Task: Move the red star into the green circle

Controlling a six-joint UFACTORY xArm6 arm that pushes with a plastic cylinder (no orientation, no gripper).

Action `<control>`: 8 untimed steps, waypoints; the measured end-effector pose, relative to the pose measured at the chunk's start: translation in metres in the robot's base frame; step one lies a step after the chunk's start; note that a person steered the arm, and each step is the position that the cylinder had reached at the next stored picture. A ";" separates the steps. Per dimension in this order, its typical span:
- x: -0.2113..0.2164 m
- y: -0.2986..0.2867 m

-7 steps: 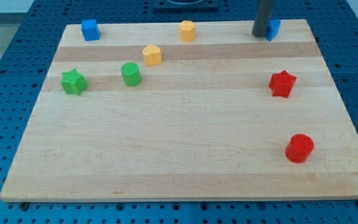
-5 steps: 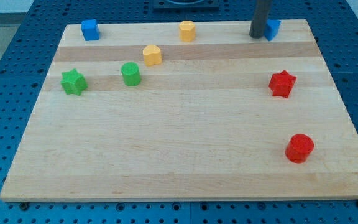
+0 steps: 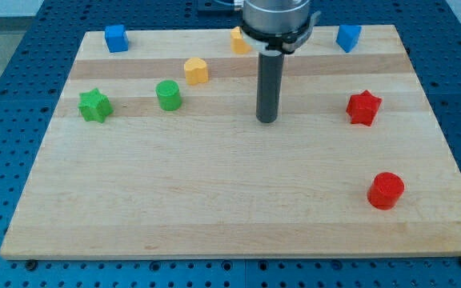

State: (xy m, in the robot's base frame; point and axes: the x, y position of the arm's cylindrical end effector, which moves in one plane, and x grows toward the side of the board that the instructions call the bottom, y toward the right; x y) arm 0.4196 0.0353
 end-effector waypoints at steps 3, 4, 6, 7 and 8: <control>0.050 0.077; 0.050 0.125; 0.032 0.198; 0.020 0.201; 0.003 0.201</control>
State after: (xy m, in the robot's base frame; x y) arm 0.4230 0.2363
